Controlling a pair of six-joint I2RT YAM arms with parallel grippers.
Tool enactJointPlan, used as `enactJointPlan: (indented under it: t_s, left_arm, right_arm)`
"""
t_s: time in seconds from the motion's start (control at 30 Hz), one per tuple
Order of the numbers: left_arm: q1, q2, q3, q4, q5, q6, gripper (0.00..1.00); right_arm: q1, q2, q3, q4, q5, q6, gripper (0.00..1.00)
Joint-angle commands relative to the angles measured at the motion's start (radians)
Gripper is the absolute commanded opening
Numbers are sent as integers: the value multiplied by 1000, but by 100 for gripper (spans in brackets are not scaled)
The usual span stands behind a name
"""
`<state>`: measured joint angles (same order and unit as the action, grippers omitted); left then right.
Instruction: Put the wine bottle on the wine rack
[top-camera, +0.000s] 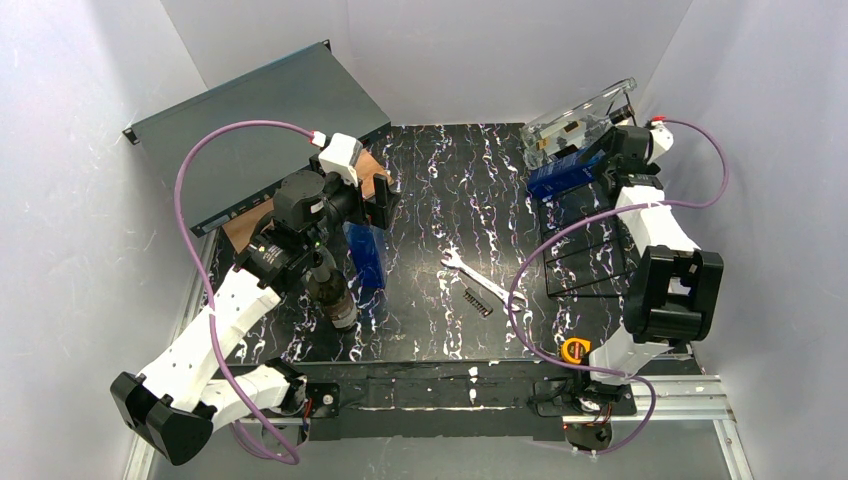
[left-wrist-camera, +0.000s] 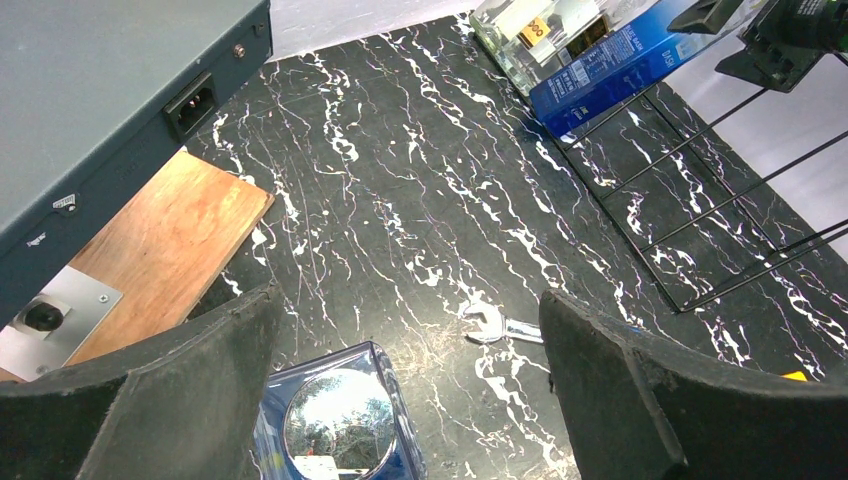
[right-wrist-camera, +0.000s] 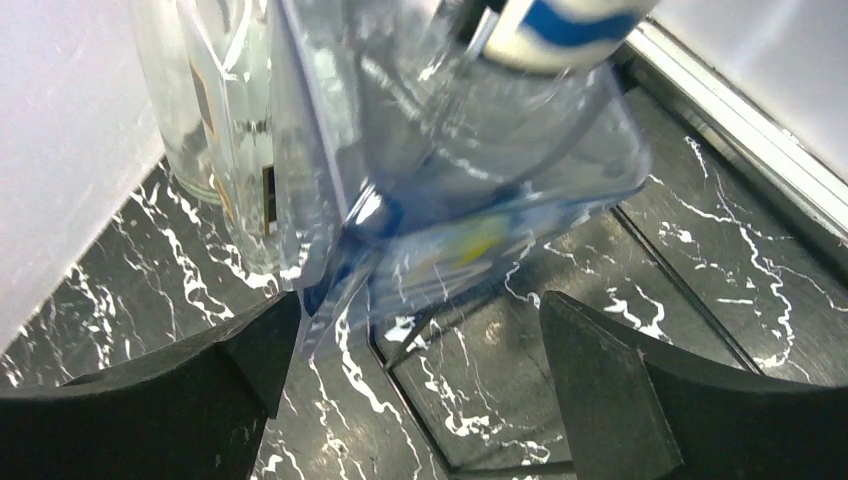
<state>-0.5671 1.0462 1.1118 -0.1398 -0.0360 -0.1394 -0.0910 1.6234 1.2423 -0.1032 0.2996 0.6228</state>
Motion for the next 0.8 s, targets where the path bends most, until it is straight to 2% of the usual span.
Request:
enactJointPlan:
  t_s: [0.0, 0.17, 0.33, 0.4, 0.57, 0.77]
  left_arm:
    - [-4, -23, 38, 0, -1, 0, 99]
    - [-4, -22, 42, -2, 6, -1, 99]
    - [-4, -30, 42, -4, 0, 1, 99]
    - [-4, -32, 42, -6, -3, 1, 99]
    - [-4, -35, 43, -7, -7, 4, 99]
    - [-4, -32, 42, -7, -5, 3, 99]
  right_arm:
    - [36, -30, 21, -20, 50, -60, 98]
    - [37, -77, -26, 58, -22, -103, 98]
    - [37, -84, -77, 172, -21, -139, 98]
    - [36, -73, -73, 194, -9, -145, 89]
    - [36, -60, -67, 236, 19, -163, 84]
    - [39, -63, -112, 325, 45, -194, 86]
